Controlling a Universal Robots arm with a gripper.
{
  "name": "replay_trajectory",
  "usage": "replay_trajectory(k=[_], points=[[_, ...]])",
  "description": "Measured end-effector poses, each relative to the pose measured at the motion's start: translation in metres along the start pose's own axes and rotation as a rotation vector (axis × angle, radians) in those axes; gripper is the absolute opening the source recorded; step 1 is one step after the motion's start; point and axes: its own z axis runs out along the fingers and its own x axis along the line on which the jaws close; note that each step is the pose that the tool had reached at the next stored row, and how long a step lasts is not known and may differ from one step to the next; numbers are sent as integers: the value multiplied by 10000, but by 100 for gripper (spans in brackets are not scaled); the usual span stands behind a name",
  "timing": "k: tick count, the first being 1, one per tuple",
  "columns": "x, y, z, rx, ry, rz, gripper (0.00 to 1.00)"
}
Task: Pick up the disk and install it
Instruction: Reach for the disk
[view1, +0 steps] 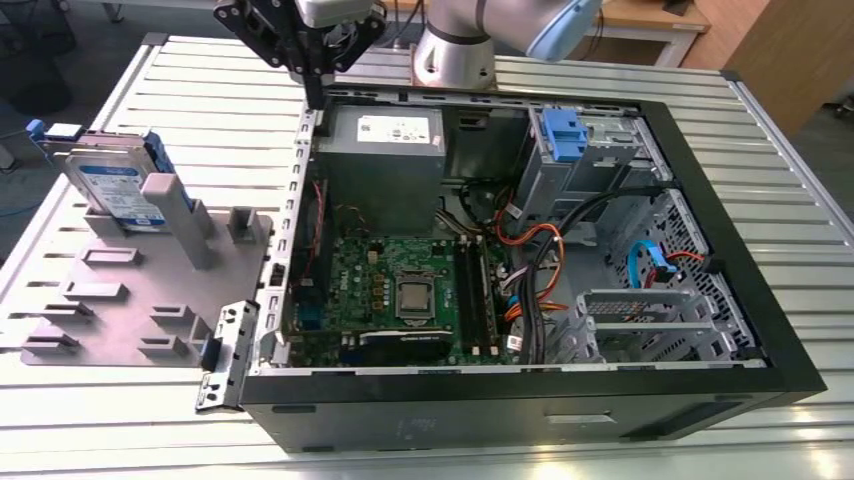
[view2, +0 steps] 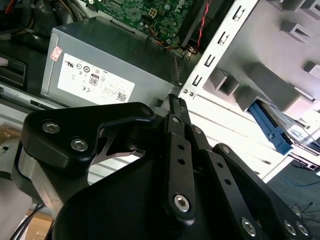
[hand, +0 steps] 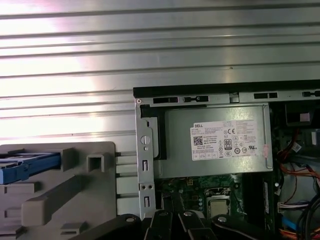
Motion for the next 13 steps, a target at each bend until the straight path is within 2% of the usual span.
replay_trajectory(k=[9,13], points=[[133,-17,-4,0,1,-1,11],[162,-20,-4,-1,0,-1,11]])
